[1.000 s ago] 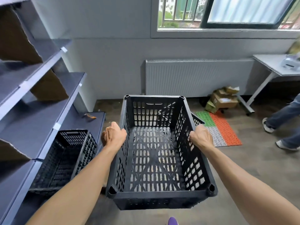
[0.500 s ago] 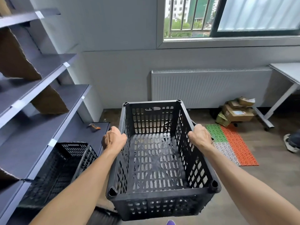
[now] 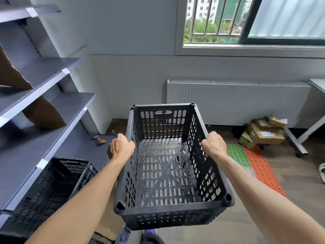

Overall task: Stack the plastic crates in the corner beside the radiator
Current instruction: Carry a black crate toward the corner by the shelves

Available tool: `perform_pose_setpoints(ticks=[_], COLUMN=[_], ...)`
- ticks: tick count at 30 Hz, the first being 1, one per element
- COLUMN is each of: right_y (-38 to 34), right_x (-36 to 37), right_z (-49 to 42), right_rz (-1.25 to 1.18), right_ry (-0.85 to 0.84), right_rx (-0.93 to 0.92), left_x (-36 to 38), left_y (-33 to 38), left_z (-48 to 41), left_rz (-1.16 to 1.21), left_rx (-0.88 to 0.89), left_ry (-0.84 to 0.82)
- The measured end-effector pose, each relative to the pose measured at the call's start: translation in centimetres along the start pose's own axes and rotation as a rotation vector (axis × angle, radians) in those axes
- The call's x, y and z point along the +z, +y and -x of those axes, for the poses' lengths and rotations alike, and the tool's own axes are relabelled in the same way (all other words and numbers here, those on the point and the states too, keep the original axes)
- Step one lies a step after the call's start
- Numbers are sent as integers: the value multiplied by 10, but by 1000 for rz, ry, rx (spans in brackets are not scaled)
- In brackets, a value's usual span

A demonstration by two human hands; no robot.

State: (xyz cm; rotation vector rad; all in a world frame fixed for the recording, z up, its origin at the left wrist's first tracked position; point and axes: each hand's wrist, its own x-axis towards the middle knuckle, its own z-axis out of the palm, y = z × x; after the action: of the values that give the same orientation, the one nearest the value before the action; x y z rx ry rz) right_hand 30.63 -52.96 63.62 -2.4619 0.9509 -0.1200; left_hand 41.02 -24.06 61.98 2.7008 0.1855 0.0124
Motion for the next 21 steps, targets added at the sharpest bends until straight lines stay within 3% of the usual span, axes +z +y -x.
perform_pose_setpoints(ticks=[21], right_y=[-117], right_x=[69], right_z=[-165], right_rz=[-6], right_ry=[-25], right_rx=[31], left_x=[25], left_y=[27], left_z=[-212], left_rz=[7], left_rx=[-23], left_ry=[-86])
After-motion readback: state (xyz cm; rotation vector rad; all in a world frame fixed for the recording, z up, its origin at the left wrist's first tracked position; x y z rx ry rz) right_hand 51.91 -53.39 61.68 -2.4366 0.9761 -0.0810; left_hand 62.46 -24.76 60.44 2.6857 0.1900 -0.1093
